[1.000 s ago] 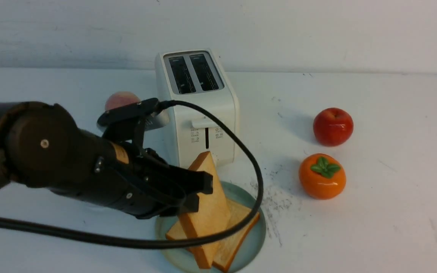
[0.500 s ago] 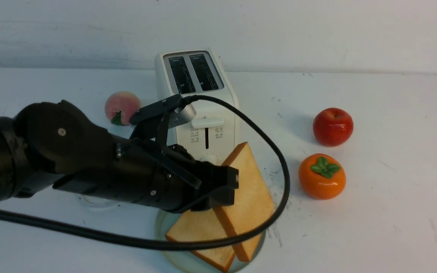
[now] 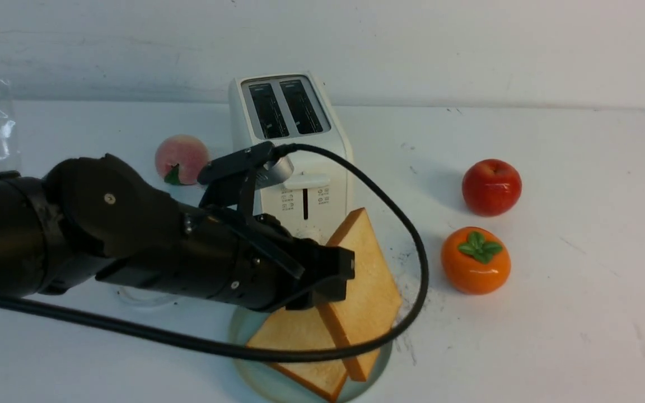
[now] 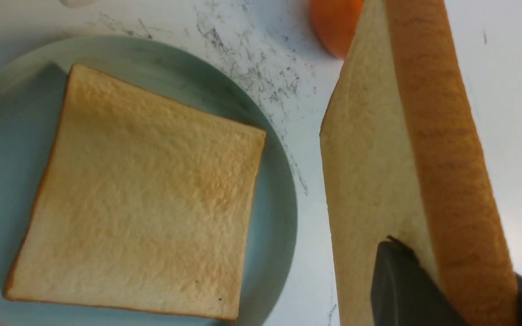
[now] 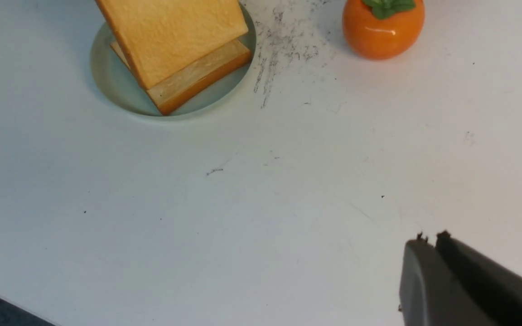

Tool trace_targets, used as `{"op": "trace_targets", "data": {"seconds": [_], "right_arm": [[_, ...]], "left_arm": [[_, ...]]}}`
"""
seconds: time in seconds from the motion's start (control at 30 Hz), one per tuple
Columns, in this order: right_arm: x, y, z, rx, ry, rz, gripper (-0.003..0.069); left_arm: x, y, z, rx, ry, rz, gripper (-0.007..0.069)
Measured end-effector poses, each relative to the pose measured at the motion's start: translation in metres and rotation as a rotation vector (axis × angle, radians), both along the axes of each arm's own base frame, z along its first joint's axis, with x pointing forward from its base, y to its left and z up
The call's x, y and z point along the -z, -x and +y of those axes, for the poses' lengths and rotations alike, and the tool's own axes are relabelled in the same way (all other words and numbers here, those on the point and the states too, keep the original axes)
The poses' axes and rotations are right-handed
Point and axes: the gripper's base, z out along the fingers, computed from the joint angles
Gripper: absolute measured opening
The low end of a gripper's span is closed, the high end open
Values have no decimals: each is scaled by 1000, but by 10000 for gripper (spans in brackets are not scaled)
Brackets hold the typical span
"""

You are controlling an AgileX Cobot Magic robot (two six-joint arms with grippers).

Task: Take toasted bread from bread machine on white table place on plate.
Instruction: 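Place the slice of bread on the plate with the left gripper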

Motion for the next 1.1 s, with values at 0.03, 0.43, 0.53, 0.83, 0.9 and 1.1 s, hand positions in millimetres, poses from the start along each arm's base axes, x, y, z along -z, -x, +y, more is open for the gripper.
{"op": "trace_targets", "data": {"seconds": [0.03, 0.43, 0.53, 0.83, 0.9, 1.1], "right_arm": [[0, 0, 0, -1, -3, 1, 33], [1, 3, 4, -24, -36, 32, 33], [2, 4, 4, -29, -33, 50, 33], [3, 5, 4, -36, -35, 68, 38], [3, 5, 4, -36, -36, 67, 41], [3, 5, 4, -38, -39, 68, 43]], "left_arm": [[4, -2, -1, -2, -7, 9, 101], [35, -18, -6, -50, -58, 41, 101], [35, -19, -5, -54, -66, 23, 101], [36, -18, -5, -38, -76, 26, 101], [36, -18, -5, -34, -79, 28, 103], [38, -17, -4, 9, -127, 10, 197]]}}
